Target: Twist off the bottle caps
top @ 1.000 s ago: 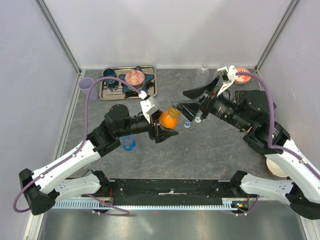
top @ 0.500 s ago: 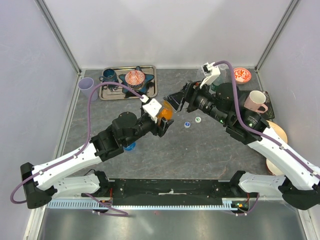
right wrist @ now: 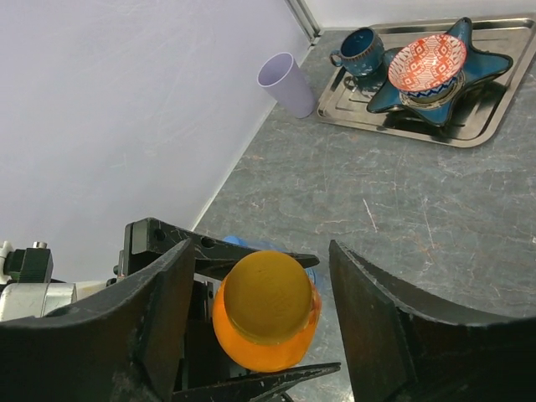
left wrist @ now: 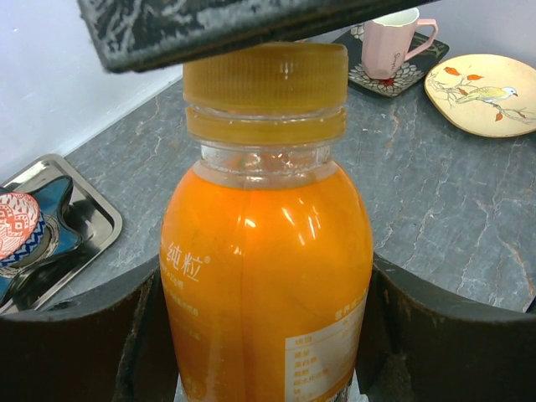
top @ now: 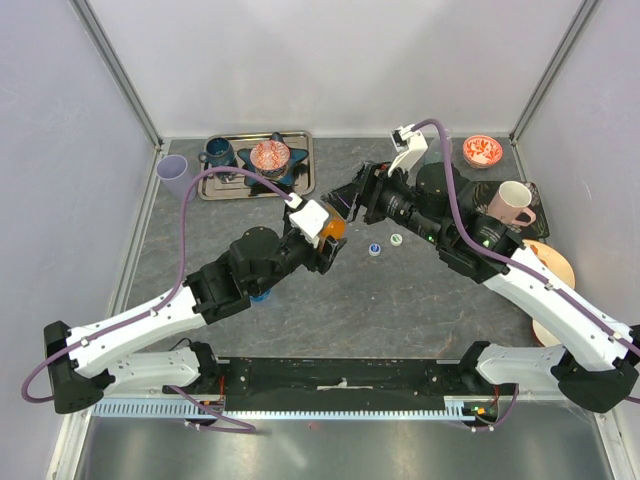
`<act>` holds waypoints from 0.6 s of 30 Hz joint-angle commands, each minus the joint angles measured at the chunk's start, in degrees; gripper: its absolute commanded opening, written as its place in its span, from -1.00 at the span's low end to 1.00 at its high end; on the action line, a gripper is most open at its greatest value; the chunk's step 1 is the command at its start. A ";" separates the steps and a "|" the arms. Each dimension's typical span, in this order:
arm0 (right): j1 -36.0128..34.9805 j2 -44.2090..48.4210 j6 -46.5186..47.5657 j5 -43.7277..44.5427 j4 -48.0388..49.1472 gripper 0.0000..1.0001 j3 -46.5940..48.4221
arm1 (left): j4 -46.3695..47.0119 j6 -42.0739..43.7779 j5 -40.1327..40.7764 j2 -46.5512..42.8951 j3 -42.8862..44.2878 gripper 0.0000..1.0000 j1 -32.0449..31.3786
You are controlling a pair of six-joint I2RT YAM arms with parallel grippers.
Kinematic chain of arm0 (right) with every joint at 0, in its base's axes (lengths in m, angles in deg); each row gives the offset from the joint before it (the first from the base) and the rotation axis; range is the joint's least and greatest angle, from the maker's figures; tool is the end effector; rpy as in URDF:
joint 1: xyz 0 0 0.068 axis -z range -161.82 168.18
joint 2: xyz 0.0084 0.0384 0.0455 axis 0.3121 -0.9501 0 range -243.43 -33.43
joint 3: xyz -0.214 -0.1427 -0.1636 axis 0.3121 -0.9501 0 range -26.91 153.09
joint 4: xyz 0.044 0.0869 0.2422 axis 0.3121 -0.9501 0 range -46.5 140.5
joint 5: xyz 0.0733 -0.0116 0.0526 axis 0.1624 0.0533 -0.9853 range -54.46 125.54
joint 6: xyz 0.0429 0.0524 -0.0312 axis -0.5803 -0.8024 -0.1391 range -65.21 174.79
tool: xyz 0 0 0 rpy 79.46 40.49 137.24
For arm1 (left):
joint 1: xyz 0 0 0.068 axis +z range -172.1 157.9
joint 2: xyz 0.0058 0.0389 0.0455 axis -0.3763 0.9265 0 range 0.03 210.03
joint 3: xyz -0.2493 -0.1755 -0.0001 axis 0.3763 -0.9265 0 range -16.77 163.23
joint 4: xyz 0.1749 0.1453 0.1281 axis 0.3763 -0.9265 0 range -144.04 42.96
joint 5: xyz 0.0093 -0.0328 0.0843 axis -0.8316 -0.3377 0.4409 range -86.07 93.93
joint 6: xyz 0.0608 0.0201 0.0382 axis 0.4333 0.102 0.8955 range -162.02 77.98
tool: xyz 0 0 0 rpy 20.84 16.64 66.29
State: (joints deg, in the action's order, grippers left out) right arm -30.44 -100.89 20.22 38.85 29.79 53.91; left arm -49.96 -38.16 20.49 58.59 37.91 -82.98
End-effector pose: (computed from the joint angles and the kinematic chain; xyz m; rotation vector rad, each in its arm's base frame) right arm 0.1783 0.1970 0.4852 -0.1758 1.8010 1.0170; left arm 0.1354 -0.2064 0.3944 0.7227 1.5494 -0.5017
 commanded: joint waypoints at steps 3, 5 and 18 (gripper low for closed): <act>-0.51 -0.21 -0.85 -0.76 1.55 0.37 0.40 | 2.66 2.56 2.25 -0.47 1.84 -0.58 -0.47; -0.51 -0.13 -0.77 -0.85 1.55 0.35 0.22 | 2.74 2.56 2.25 -0.38 1.84 -0.59 -0.47; -0.51 0.14 -0.68 -0.15 1.11 0.33 -1.10 | 4.24 2.21 2.78 -0.56 1.75 -0.58 -0.55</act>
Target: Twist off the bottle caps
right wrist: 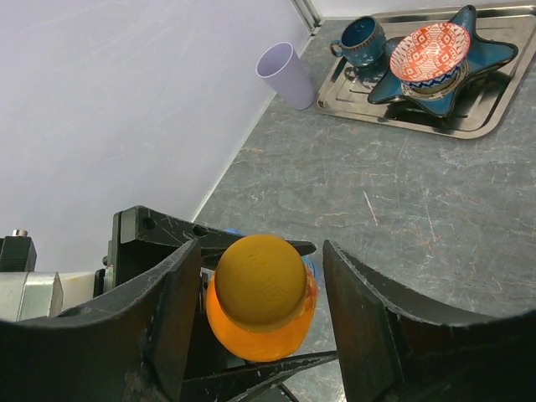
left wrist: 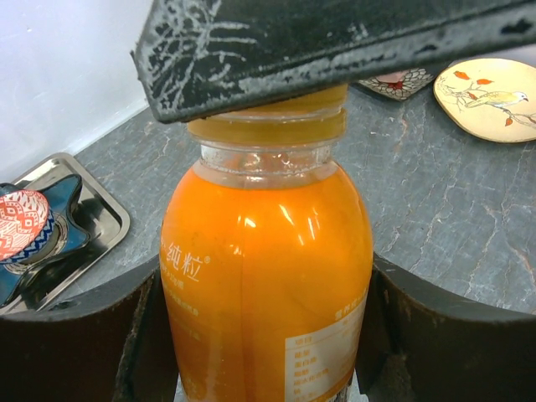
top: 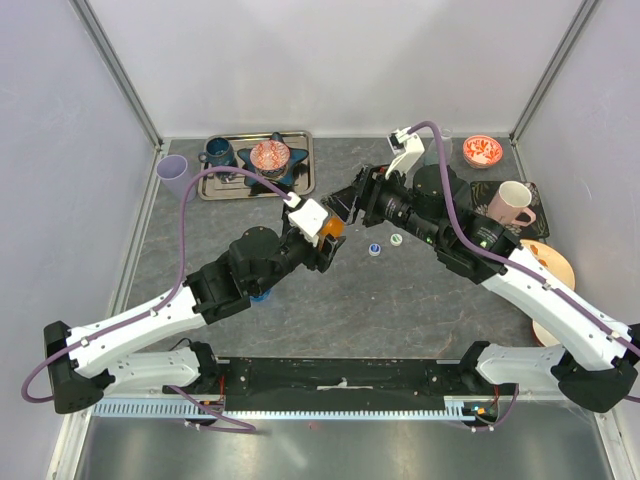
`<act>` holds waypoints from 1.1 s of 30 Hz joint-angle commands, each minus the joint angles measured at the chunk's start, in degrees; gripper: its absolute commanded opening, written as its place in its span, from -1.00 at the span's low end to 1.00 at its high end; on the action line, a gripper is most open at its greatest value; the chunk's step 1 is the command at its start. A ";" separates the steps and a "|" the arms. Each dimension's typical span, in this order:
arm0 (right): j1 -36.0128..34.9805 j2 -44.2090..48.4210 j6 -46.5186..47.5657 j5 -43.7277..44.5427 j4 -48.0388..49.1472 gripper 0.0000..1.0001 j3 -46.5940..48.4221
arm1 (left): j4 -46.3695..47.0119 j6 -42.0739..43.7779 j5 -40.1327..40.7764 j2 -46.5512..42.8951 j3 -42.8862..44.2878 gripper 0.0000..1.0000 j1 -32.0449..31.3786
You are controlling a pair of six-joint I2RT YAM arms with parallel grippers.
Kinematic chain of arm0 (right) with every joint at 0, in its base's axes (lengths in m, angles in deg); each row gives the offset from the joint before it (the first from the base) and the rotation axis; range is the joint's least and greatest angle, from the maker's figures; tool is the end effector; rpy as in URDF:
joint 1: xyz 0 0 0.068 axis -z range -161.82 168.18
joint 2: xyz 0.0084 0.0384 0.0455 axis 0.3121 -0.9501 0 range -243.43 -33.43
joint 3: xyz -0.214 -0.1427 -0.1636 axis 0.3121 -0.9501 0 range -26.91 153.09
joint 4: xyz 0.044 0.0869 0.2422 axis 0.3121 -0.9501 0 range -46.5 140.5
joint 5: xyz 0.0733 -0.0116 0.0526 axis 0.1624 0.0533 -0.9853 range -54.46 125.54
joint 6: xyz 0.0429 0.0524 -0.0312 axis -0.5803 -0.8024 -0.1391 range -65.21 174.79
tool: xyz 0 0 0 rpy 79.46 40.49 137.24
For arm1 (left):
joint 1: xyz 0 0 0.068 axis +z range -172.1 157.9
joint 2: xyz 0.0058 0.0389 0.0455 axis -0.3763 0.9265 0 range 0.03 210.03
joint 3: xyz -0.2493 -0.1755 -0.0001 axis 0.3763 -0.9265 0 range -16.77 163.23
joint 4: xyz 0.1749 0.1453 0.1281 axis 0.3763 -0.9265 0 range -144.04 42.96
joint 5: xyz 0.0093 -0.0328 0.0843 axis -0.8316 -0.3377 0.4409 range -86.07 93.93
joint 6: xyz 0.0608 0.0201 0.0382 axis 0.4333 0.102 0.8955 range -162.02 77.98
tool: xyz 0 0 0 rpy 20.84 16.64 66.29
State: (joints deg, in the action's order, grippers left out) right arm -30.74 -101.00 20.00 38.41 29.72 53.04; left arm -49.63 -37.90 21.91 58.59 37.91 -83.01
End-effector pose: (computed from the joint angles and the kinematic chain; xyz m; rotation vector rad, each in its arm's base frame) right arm 0.1783 0.1998 0.4791 -0.1860 1.8217 1.0203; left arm 0.1364 -0.2054 0.3952 0.7047 1.5483 -0.4809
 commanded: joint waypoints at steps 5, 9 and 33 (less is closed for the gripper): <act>-0.20 0.16 -0.55 -0.15 1.26 0.11 -0.49 | 3.82 1.86 1.27 -0.73 1.66 -0.58 -0.53; -0.20 -0.28 -0.46 -1.64 1.26 -0.26 -0.58 | 4.00 1.68 1.53 -0.82 1.75 -0.58 -0.44; -0.20 6.66 26.08 -37.05 -2.08 -1.00 1.45 | 22.66 -34.13 -86.16 0.32 5.45 -0.63 18.36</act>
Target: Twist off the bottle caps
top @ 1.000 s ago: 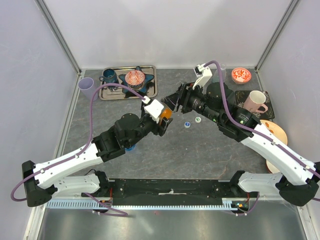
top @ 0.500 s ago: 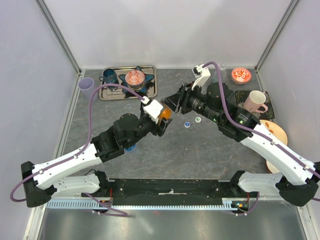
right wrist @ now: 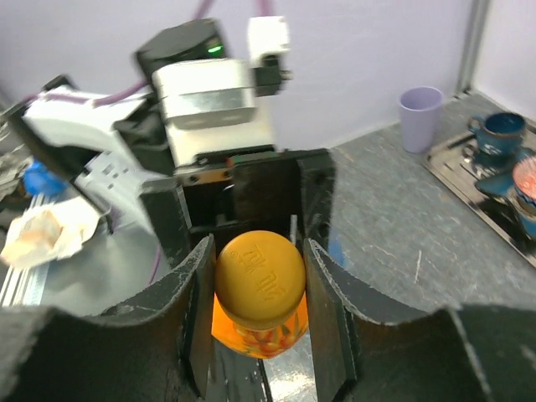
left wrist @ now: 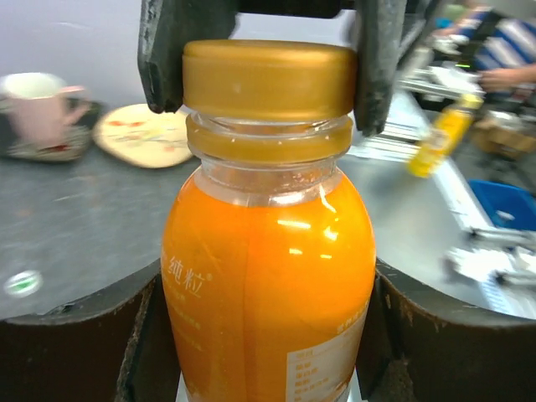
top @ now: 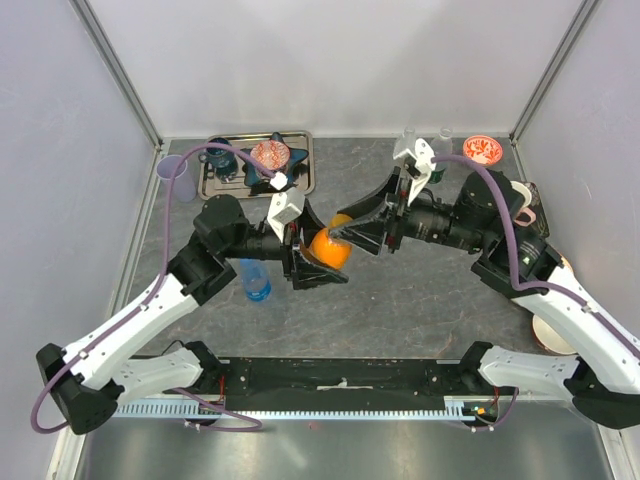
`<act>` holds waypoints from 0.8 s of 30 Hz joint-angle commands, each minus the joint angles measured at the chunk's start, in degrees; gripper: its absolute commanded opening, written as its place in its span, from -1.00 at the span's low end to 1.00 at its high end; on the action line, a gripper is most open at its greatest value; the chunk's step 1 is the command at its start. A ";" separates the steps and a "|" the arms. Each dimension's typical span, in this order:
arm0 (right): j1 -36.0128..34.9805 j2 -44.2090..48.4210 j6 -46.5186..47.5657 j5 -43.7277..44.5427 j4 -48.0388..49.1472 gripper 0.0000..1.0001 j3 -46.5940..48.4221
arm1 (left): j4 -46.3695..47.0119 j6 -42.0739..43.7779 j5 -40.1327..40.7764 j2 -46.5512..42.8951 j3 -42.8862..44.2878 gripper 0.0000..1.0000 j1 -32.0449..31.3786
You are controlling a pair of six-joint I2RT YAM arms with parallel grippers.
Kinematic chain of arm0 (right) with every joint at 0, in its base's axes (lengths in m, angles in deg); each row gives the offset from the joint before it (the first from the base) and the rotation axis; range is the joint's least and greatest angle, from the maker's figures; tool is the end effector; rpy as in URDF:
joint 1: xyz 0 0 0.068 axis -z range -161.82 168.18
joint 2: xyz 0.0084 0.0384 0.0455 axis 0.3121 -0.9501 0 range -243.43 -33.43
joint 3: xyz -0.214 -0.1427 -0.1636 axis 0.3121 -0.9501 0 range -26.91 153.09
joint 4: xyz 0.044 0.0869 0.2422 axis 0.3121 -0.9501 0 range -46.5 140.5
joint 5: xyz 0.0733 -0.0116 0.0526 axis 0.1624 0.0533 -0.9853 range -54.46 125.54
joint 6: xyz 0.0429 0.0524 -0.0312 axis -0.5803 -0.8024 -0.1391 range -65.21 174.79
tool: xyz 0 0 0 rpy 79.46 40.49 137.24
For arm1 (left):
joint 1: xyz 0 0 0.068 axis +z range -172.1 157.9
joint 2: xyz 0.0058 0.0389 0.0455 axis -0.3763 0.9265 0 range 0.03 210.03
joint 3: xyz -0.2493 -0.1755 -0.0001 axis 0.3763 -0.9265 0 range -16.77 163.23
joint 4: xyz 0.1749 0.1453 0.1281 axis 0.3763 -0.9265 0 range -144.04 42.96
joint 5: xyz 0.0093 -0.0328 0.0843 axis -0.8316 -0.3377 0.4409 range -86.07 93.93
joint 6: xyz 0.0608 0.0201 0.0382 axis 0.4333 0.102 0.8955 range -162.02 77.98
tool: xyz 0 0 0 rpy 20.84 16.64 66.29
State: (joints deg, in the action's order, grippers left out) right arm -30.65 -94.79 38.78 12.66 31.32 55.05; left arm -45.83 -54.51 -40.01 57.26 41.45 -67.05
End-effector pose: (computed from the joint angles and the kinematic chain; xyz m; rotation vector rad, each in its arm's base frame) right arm 0.1246 0.1795 0.5196 -0.7909 1.4791 1.1832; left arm 0.1263 -0.1874 0.4321 1.0788 1.3335 -1.3496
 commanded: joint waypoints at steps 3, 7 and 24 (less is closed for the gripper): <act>-0.29 2.38 8.54 -16.22 -2.10 -1.00 -1.88 | 27.93 -24.39 -28.47 2.62 0.15 -0.64 3.81; -0.29 3.88 9.68 -22.99 -0.95 -1.00 -2.50 | 34.46 -29.34 -32.43 3.85 -0.82 -0.63 4.34; -0.29 6.43 8.54 -35.66 2.57 -1.00 -4.70 | 28.06 -24.86 -34.72 4.29 -3.90 -0.63 4.52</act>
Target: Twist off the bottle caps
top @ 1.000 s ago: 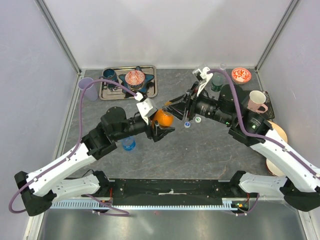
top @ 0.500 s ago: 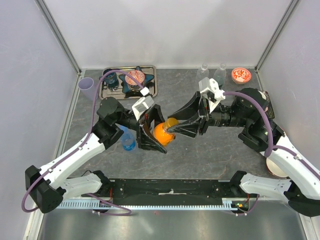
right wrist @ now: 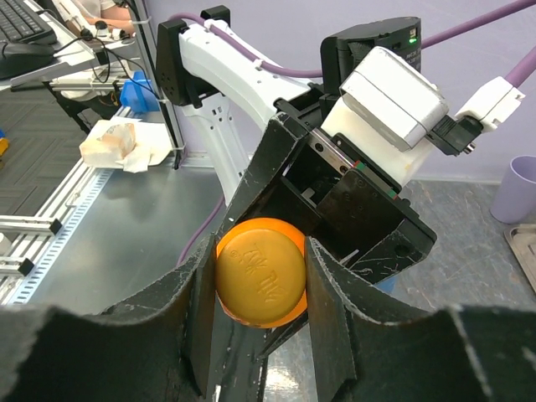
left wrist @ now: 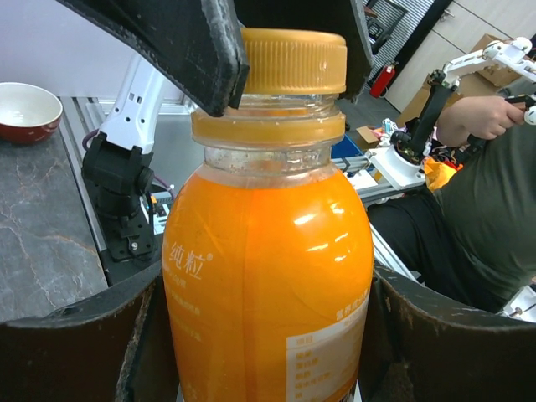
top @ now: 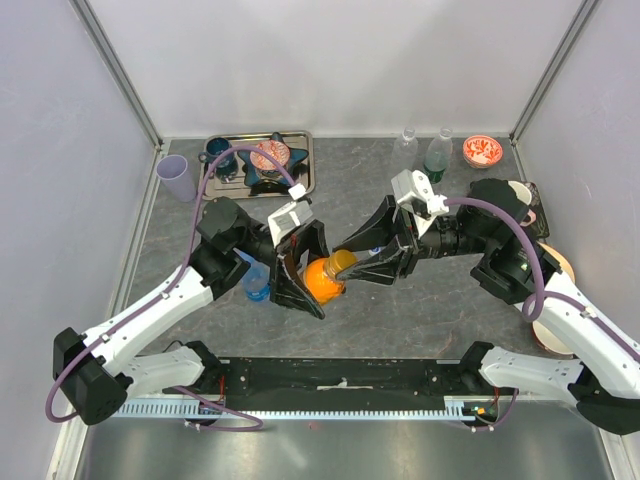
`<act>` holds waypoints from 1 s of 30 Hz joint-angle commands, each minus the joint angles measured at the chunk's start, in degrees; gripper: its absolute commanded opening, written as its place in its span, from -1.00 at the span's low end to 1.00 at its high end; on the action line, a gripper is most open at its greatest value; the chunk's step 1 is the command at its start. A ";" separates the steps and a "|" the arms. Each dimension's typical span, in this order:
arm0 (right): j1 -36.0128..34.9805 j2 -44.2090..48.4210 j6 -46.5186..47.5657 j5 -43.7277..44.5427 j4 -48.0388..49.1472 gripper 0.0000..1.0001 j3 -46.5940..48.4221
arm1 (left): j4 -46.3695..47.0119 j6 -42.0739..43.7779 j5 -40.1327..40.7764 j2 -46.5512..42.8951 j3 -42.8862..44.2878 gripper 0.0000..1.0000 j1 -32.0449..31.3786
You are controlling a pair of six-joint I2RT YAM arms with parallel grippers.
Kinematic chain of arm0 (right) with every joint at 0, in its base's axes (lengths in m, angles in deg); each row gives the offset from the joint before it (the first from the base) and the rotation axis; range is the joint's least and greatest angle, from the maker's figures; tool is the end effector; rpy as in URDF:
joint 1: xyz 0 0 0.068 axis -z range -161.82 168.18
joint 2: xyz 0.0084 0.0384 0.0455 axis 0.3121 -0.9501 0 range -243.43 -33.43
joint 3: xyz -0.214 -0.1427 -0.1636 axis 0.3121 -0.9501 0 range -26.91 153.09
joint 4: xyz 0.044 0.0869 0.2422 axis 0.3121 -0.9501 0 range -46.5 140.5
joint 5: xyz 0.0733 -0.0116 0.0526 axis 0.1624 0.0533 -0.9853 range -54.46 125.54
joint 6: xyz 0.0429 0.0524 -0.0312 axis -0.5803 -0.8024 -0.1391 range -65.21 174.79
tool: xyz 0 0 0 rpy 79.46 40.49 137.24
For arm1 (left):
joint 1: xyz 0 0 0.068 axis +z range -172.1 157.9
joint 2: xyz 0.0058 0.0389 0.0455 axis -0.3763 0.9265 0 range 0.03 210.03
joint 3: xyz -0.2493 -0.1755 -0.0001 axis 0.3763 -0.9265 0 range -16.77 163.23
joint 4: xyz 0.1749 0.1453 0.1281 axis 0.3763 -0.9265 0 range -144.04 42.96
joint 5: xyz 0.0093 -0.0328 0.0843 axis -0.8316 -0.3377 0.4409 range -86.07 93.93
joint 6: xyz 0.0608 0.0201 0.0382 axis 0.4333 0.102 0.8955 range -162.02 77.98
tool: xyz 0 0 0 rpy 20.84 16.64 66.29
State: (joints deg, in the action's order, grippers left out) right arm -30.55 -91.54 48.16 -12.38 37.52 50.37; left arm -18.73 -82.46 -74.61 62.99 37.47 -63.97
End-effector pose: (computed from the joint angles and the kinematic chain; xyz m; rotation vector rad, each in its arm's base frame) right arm 0.0902 0.1733 0.5151 -1.2251 1.1266 1.3590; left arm 0.1209 -0.1907 0.4293 1.4335 1.2061 -1.8952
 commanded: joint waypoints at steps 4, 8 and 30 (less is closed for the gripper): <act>-0.40 3.87 -0.75 -7.73 -3.73 -1.00 -0.20 | -2.20 5.11 0.58 -1.70 0.25 -0.63 1.53; -0.40 5.72 -0.31 -2.19 -3.55 -1.00 0.59 | -10.46 12.13 2.08 -2.40 0.96 -0.63 1.61; 5.48 -3.13 -16.29 64.37 -8.75 -1.00 -19.95 | -30.69 27.61 53.64 -21.28 -4.66 -0.61 1.79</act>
State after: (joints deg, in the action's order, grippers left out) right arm -27.94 -89.46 39.26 45.60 29.44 38.46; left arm -47.32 -59.05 -37.24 46.18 34.74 -62.42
